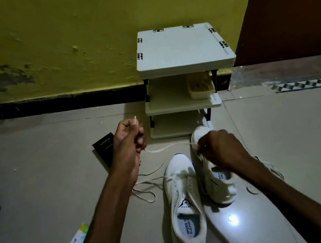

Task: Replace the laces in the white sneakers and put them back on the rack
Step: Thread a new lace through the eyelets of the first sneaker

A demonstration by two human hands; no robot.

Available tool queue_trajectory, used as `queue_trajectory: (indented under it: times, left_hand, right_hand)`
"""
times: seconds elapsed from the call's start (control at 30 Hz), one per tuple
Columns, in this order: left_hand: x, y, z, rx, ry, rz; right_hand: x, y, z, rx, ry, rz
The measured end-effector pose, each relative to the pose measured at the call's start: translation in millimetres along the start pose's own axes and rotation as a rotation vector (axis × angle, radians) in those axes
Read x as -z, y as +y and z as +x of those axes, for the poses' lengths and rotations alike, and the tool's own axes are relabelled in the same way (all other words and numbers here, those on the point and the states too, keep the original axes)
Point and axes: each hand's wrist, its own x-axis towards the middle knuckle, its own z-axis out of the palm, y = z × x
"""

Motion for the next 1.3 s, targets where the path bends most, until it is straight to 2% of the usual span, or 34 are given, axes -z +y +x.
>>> queue_trajectory:
  times: [0.1,0.17,0.27,0.37,0.47,0.57,0.67,0.77,0.87,0.97,1.13,1.3]
  left_hand:
    - [-4.7,-1.3,-10.6,-0.079,-0.129,0.180]
    - [-9.9,-5.1,-16.5,-0.103,-0.178,0.193]
    - [-12.0,-10.9,-18.5,-0.130,-0.183,0.210]
    - [-11.6,-13.0,-16.8,-0.170,-0.175,0.335]
    - [-9.1,-15.9,-13.9,-0.228,-0.191,0.483]
    - [-0.9,-27.3,-10.0,-0.218,-0.207,0.703]
    - [6.6,-45.5,-11.9,-0.135,-0.189,0.798]
    - [10.7,-67.6,-17.8,-0.024,-0.219,0.828]
    - [15.4,-90.5,-21.1,0.036,-0.283,0.926]
    - [19.0,-108.1,-20.5,0.056,-0.339,1.041]
    - [16.6,-126.1,-22.5,0.054,-0.383,1.067]
    - [15.9,-140.3,-25.0,0.020,-0.290,1.004]
  right_hand:
    - [30.9,-24.9,19.1,0.086,0.119,0.469]
    - [51.2,-42.5,32.8,0.196,0.198,0.625]
    - [69.9,-66.0,46.0,0.297,0.288,0.693]
    - [71.7,-77.5,52.9,0.312,0.335,0.768]
    - [61.9,-78.9,56.0,0.350,0.275,0.816]
    - [54.0,-72.1,53.8,0.306,0.098,0.742]
    - [36.4,-53.1,48.5,0.141,-0.075,0.419]
    - [1.2,-30.9,35.0,-0.012,-0.271,0.230]
    - [-37.4,-22.2,8.5,-0.070,-0.391,-0.032]
    - [-73.4,-19.9,-15.7,-0.111,-0.368,-0.053]
    - [-95.2,-16.9,-27.8,-0.161,-0.143,0.095]
    - [-96.3,-12.5,-26.7,-0.282,-0.088,0.351]
